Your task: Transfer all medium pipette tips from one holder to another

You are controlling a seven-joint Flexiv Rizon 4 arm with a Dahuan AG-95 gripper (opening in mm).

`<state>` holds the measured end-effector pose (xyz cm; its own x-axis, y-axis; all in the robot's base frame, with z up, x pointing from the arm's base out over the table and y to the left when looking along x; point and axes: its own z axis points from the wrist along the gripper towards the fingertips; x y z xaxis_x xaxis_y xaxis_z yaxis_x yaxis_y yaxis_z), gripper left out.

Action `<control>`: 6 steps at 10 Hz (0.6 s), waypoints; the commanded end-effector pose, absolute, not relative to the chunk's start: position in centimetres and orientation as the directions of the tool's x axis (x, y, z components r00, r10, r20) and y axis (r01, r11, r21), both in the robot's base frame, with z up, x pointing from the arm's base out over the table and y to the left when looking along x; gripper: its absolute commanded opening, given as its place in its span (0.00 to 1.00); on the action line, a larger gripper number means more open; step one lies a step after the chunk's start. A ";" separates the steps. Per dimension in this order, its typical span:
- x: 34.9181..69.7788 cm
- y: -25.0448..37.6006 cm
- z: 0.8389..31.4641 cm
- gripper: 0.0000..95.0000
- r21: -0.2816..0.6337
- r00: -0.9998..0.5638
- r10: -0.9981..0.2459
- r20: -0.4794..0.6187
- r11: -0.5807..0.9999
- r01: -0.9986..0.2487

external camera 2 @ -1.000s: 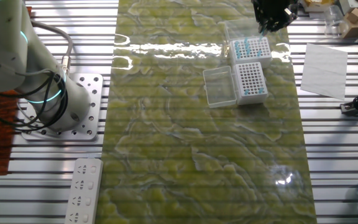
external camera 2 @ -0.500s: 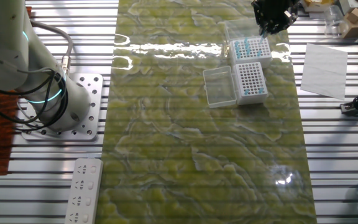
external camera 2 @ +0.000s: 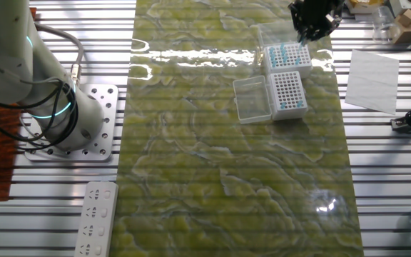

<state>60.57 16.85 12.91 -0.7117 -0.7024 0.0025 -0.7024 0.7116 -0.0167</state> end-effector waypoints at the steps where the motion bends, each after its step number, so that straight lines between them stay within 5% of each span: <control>1: 60.6 16.9 12.7 0.00 -0.019 -0.712 -0.702 0.003 0.712 -0.702; 6: 60.5 16.9 12.1 0.00 -0.022 -0.712 -0.702 -0.002 0.712 -0.702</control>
<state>60.54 16.95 12.10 -0.7121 -0.7021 -0.0039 -0.7019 0.7119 -0.0221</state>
